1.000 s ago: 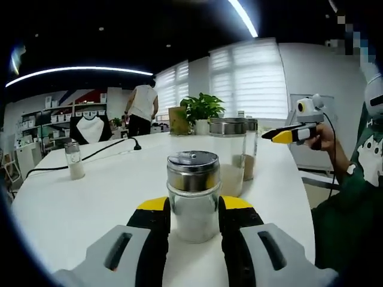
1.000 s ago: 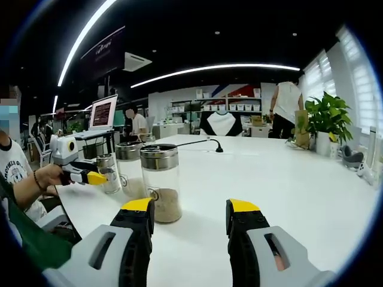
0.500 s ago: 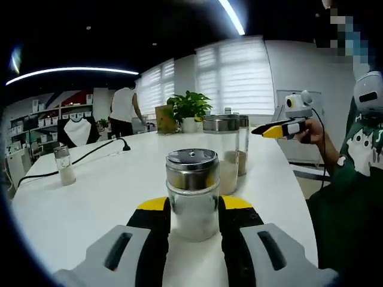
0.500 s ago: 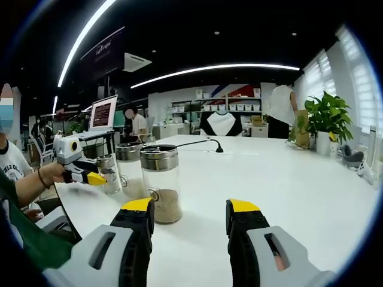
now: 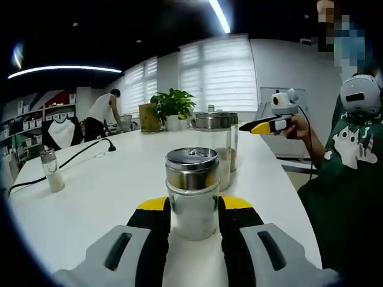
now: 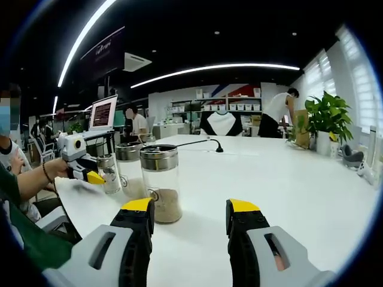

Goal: Rotate the seasoning bottle until the label or dispensing opening points toward the visible target arrow and the bottle remains upright within the marked orientation range

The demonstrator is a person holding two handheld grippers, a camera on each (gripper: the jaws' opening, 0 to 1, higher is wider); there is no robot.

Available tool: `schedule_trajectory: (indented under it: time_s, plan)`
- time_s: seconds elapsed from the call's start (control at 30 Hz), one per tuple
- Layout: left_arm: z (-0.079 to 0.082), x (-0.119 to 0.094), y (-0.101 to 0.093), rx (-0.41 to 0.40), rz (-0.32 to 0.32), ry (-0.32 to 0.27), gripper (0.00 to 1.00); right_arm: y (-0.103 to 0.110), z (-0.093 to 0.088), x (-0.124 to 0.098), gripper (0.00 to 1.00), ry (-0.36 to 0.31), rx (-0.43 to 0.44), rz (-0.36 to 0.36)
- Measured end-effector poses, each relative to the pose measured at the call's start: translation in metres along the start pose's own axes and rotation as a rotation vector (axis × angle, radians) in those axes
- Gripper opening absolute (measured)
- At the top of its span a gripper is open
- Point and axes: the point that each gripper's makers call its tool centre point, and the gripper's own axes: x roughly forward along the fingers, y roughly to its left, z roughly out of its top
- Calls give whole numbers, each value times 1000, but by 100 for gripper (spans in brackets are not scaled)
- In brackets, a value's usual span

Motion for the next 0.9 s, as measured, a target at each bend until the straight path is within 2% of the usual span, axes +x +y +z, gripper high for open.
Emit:
schedule_trajectory:
  time_s: [0.6,0.9]
  plan:
    - [-1,-1,-1,11,-135,18,33,0,0,-1,48,0,1,0]
    - [-1,-1,-3,22,-162,58,33,0,-1,0,48,5,4,3]
